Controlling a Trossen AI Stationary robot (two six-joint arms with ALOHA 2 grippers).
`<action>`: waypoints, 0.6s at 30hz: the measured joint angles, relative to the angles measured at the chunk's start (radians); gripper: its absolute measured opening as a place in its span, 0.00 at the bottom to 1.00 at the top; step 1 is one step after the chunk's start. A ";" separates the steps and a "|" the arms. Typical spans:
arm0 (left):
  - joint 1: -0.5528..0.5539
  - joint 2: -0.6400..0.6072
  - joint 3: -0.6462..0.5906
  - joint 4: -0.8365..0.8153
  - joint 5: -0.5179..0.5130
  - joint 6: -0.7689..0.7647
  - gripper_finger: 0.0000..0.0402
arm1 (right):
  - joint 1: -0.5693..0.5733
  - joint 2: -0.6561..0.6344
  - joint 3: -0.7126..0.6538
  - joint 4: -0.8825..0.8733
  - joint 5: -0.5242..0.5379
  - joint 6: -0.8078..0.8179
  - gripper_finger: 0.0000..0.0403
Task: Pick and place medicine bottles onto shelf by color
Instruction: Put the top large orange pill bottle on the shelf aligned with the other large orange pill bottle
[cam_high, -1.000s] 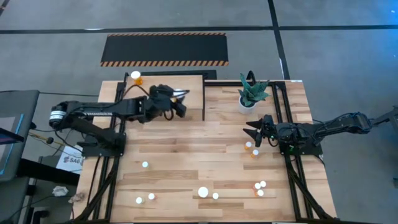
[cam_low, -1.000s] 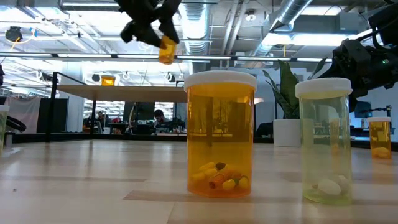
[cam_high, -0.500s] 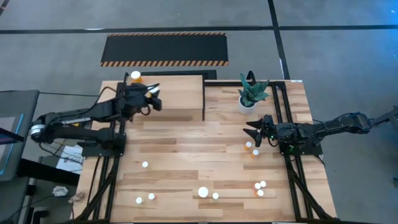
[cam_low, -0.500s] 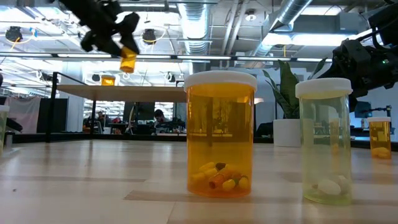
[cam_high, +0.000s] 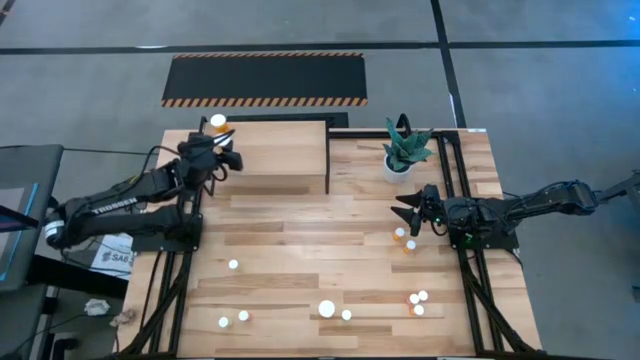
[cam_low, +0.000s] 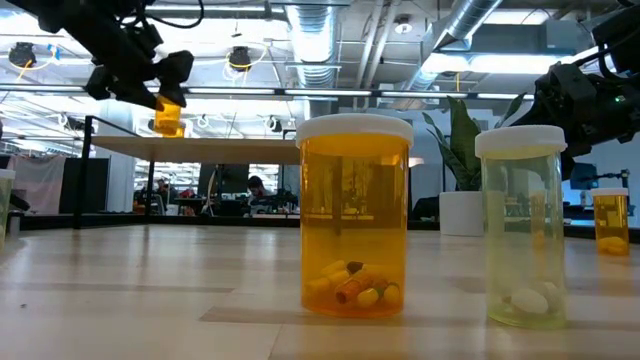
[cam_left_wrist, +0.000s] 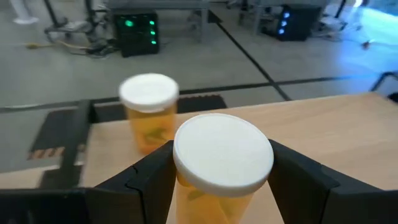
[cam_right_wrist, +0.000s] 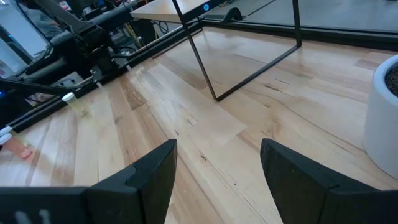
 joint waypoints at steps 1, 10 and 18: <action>0.008 0.000 0.000 -0.001 -0.004 0.013 0.54 | 0.000 0.000 0.000 0.000 0.000 0.000 0.63; 0.080 0.013 0.000 0.005 -0.010 0.014 0.54 | 0.000 0.000 0.000 0.000 0.000 0.000 0.63; 0.092 0.019 -0.049 0.083 -0.007 -0.005 0.54 | 0.000 0.000 0.000 0.000 0.000 0.000 0.63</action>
